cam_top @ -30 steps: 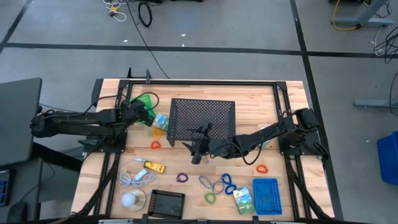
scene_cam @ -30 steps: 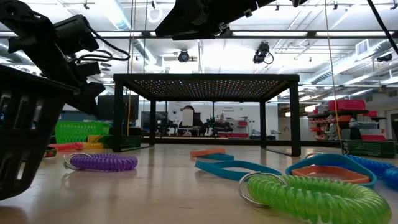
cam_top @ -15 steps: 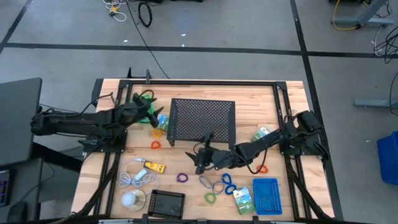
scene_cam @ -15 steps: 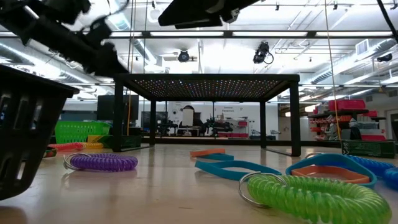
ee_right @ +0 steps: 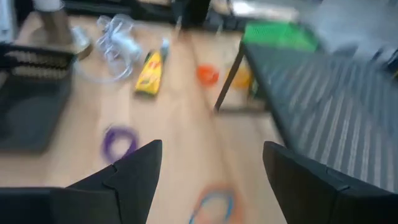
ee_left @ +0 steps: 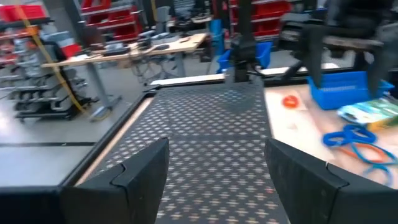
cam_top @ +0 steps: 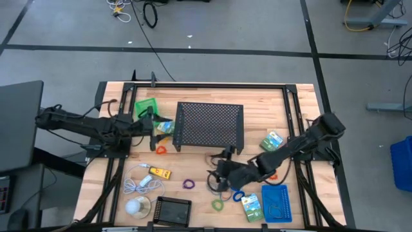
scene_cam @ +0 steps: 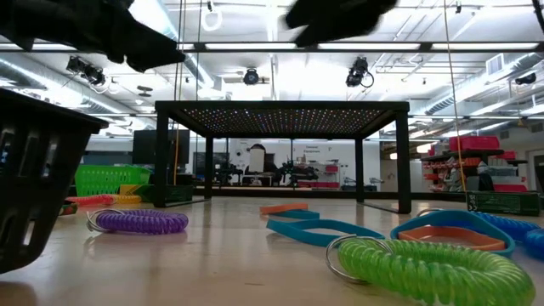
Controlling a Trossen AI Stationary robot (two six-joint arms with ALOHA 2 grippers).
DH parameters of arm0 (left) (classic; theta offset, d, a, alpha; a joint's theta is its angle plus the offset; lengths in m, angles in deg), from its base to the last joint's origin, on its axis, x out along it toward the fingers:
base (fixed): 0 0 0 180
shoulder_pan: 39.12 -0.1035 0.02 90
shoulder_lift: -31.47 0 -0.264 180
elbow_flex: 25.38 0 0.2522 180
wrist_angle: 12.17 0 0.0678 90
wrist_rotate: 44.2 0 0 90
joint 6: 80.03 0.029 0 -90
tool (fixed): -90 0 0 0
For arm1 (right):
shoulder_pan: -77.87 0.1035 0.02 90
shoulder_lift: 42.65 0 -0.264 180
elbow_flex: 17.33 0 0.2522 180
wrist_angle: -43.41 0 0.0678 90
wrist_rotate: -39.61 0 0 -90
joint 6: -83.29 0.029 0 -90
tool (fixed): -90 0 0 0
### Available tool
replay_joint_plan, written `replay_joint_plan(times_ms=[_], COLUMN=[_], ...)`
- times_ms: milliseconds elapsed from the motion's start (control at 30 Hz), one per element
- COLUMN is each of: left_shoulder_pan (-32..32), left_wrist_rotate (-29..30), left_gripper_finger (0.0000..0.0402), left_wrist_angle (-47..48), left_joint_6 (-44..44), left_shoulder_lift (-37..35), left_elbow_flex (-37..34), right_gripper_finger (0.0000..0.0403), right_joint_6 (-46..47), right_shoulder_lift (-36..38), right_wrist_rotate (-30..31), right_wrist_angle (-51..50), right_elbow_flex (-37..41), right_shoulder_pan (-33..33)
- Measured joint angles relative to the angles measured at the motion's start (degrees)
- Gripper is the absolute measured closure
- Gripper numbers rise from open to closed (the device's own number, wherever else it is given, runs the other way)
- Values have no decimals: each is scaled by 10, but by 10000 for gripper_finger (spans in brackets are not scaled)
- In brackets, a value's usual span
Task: Pick & Place Office Desk Supplies
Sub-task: Put the orange spring keychain into the green bin
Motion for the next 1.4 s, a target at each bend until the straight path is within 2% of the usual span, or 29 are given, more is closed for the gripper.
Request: replay_joint_plan(times_ms=[167,267,500,667,967,1167,1400], left_shoulder_pan=[38,56,77,77,76,76,76], left_wrist_rotate=[0,0,0,-4,-12,-21,-21], left_gripper_finger=[129,129,129,129,129,129,129], left_wrist_angle=[1,0,-32,-75,-89,-91,-98], left_joint_6=[8,10,4,-2,-6,-5,-1], left_shoulder_lift=[1,1,1,1,2,1,1], left_elbow_flex=[0,0,-21,-49,-69,-69,-69], right_gripper_finger=[113,113,113,113,113,113,113], right_joint_6=[174,243,330,364,469,522,546], right_shoulder_lift=[47,64,74,82,121,142,202], right_wrist_rotate=[-103,-155,-249,-304,-333,-381,-384], right_wrist_angle=[-197,-297,-485,-559,-588,-569,-499], right_elbow_flex=[0,0,0,0,21,103,206], right_shoulder_pan=[6,8,10,23,68,95,100])
